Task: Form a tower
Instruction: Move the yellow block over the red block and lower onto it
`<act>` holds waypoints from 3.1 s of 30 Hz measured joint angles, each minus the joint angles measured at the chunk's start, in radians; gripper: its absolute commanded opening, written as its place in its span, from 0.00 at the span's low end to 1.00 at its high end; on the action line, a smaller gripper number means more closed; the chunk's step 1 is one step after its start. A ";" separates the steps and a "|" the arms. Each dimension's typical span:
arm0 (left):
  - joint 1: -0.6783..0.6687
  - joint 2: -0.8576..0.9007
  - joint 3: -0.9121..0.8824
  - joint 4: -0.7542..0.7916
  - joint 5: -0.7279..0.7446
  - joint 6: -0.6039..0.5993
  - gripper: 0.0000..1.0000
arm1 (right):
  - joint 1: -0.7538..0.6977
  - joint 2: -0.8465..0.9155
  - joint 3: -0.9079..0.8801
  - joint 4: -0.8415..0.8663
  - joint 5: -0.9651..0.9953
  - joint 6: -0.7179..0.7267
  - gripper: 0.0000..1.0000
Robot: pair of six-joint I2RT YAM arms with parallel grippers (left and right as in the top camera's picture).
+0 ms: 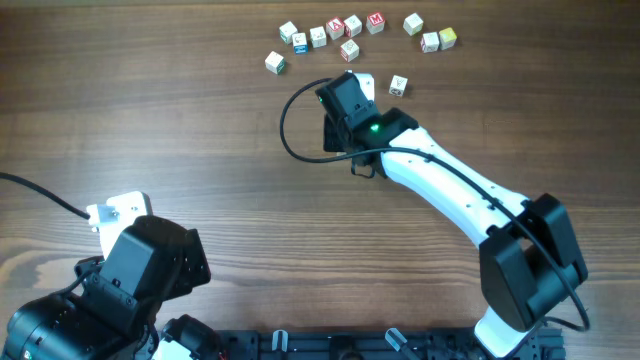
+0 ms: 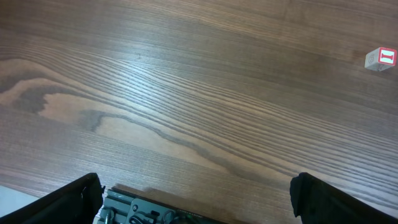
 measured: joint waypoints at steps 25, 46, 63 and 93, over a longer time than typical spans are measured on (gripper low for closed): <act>0.000 0.000 0.000 0.000 0.000 0.000 1.00 | 0.000 0.103 -0.037 0.074 -0.001 -0.063 0.31; 0.000 0.000 0.000 0.000 0.000 0.000 1.00 | 0.000 0.129 -0.037 0.090 0.000 -0.062 0.31; 0.000 0.000 0.000 0.000 0.000 0.000 1.00 | 0.000 0.129 -0.037 0.089 0.004 -0.050 0.65; 0.000 0.000 0.000 0.000 0.000 0.000 1.00 | -0.135 0.133 -0.012 0.062 -0.282 -0.126 0.89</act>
